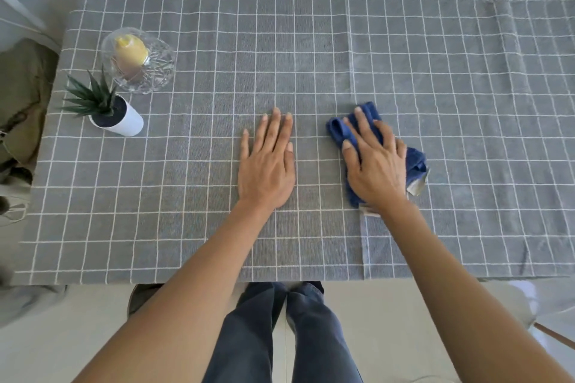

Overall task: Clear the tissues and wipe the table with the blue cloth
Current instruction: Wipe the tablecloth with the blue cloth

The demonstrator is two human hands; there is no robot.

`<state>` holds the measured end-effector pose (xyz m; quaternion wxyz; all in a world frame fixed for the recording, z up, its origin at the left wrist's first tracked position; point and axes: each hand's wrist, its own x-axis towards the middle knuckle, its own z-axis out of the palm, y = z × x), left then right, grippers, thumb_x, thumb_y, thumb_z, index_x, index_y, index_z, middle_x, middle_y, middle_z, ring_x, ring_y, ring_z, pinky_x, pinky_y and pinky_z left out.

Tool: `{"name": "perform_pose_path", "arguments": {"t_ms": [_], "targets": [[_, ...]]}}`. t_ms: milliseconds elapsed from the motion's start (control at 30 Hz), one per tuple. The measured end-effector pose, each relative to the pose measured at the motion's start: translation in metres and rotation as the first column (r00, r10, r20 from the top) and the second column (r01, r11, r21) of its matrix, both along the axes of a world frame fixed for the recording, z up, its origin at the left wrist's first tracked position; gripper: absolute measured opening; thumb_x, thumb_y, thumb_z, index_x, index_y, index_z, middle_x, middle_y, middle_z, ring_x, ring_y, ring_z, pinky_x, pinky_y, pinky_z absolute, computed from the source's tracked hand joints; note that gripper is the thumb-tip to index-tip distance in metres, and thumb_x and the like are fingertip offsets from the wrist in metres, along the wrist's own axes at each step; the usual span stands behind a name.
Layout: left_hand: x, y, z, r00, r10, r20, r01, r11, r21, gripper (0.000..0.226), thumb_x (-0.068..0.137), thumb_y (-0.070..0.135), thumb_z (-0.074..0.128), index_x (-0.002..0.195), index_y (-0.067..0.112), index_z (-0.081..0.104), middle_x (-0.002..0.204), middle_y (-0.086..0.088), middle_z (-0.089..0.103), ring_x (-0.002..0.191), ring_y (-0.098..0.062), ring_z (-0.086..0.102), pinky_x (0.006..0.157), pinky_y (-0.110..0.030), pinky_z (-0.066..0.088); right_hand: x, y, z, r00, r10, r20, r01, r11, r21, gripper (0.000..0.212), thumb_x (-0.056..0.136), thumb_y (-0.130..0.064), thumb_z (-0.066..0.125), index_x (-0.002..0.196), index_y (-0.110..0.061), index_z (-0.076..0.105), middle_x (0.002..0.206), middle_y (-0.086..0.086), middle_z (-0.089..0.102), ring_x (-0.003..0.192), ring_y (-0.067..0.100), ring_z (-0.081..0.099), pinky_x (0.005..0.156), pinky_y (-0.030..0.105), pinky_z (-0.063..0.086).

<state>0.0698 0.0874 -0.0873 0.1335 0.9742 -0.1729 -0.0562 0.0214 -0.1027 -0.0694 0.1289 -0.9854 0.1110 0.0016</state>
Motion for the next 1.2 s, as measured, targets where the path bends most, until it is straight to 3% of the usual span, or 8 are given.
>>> {"name": "perform_pose_path", "arguments": {"t_ms": [133,300,500,667,900,1100,1200], "targets": [[-0.001,0.002,0.0,1.0,0.005,0.006,-0.004,1.0,-0.004,0.053,0.101,0.035,0.005,0.153,0.025,0.002,0.161,0.004,-0.003,0.148,-0.013,-0.006,0.12,-0.044,-0.005,0.006,0.001,-0.001,0.993,-0.12,0.005,0.12,0.993,0.001,0.052,0.097,-0.045,0.024,0.146,-0.03,0.035,0.158,-0.01,0.021,0.14,0.025,0.022,0.106,0.045,0.019],[0.0,0.0,0.002,1.0,0.016,0.011,-0.016,1.0,-0.014,0.053,0.102,0.032,0.01,0.154,0.025,0.004,0.162,0.005,-0.001,0.149,-0.013,-0.004,0.12,-0.043,-0.005,-0.009,0.01,-0.001,0.992,0.127,-0.01,-0.127,0.992,-0.014,0.053,0.098,-0.047,0.022,0.145,-0.031,0.038,0.157,-0.01,0.023,0.138,0.023,0.025,0.102,0.04,0.02],[0.0,0.001,0.001,1.0,0.015,0.005,-0.015,1.0,-0.005,0.052,0.102,0.033,0.009,0.153,0.025,0.002,0.161,0.005,-0.003,0.148,-0.013,-0.006,0.12,-0.042,-0.007,0.006,-0.002,0.0,0.996,-0.09,-0.003,0.09,0.996,0.002,0.051,0.098,-0.044,0.026,0.145,-0.03,0.038,0.158,-0.009,0.022,0.14,0.024,0.023,0.106,0.045,0.021],[-0.001,0.0,0.001,1.0,0.02,0.016,-0.02,1.0,-0.007,0.053,0.102,0.033,0.01,0.154,0.025,0.005,0.162,0.005,-0.001,0.149,-0.012,-0.004,0.12,-0.043,-0.004,-0.011,0.02,0.0,0.991,0.128,-0.022,-0.129,0.991,-0.023,0.052,0.097,-0.047,0.023,0.144,-0.032,0.038,0.157,-0.011,0.023,0.138,0.021,0.026,0.103,0.037,0.017],[0.0,0.001,0.0,1.0,0.019,0.014,-0.019,1.0,-0.004,0.053,0.102,0.034,0.009,0.154,0.026,0.004,0.162,0.005,-0.002,0.149,-0.013,-0.005,0.12,-0.043,-0.005,-0.007,0.007,-0.002,0.992,-0.119,-0.035,0.118,0.993,-0.025,0.052,0.097,-0.049,0.024,0.147,-0.039,0.028,0.159,-0.009,0.015,0.141,0.026,0.021,0.107,0.048,0.02],[0.0,0.0,0.0,1.0,0.02,0.014,-0.02,1.0,-0.02,0.052,0.103,0.033,0.012,0.154,0.026,0.005,0.162,0.005,-0.001,0.148,-0.012,-0.004,0.12,-0.042,-0.005,-0.019,0.021,-0.002,0.992,0.098,-0.075,-0.101,0.994,-0.048,0.051,0.096,-0.052,0.021,0.147,-0.044,0.024,0.159,-0.012,0.014,0.141,0.021,0.017,0.105,0.04,0.014],[0.0,0.001,-0.001,1.0,0.013,0.016,-0.013,1.0,-0.022,0.052,0.103,0.032,0.011,0.153,0.026,0.004,0.161,0.005,-0.001,0.148,-0.013,-0.005,0.12,-0.042,-0.007,-0.008,-0.009,-0.002,0.996,-0.045,-0.079,0.039,0.996,-0.078,0.052,0.096,-0.051,0.018,0.147,-0.044,0.024,0.159,-0.012,0.013,0.143,0.023,0.017,0.107,0.044,0.017]]}}
